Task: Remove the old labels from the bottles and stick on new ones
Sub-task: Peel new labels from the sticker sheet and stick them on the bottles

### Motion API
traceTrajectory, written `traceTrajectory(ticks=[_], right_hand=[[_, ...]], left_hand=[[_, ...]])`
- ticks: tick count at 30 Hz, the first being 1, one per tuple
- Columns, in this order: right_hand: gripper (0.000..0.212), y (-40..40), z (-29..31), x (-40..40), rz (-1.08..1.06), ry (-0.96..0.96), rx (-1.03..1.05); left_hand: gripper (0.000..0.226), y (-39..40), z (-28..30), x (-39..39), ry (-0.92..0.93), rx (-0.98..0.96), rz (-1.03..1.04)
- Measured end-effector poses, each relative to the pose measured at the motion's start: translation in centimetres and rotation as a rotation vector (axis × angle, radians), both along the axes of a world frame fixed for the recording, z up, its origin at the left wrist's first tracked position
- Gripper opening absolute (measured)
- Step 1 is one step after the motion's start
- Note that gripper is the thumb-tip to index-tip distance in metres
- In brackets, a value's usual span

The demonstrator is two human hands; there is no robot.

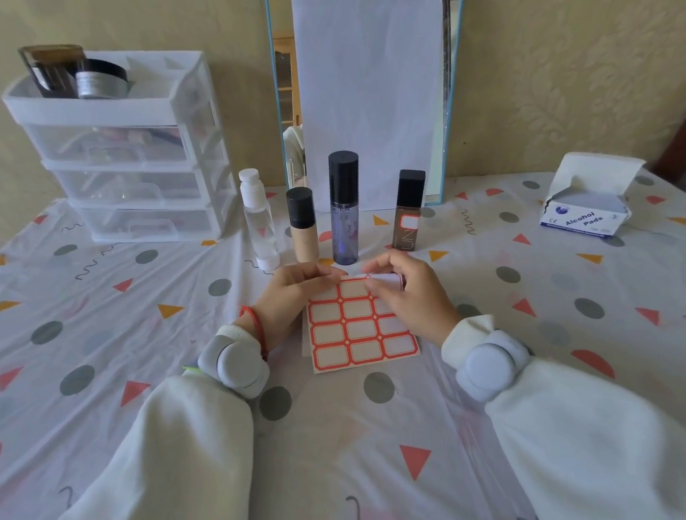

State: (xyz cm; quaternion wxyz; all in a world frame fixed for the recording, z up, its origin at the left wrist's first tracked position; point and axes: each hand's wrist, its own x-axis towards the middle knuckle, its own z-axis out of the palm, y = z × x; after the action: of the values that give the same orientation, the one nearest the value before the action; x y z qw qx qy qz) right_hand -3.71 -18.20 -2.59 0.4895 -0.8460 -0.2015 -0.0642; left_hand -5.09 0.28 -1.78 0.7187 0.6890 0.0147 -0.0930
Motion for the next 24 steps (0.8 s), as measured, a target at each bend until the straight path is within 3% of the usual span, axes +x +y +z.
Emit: traceTrajectory(ticks=[5, 9, 17, 24], right_hand=[[0.011, -0.1, -0.3, 0.3, -0.022, -0.044, -0.060], [0.031, 0.3, -0.3, 0.2, 0.032, -0.208, -0.182], [0.029, 0.9, 0.2, -0.5, 0.025, -0.423, -0.275], [0.026, 0.9, 0.4, -0.7, 0.093, -0.256, -0.192]], left_hand=[[0.014, 0.1, -0.3, 0.3, 0.095, 0.034, 0.021], [0.017, 0.1, -0.4, 0.2, 0.075, 0.014, 0.000], [0.019, 0.2, -0.2, 0.0, 0.074, -0.003, -0.052], [0.023, 0.1, 0.0, -0.1, 0.117, -0.043, -0.064]])
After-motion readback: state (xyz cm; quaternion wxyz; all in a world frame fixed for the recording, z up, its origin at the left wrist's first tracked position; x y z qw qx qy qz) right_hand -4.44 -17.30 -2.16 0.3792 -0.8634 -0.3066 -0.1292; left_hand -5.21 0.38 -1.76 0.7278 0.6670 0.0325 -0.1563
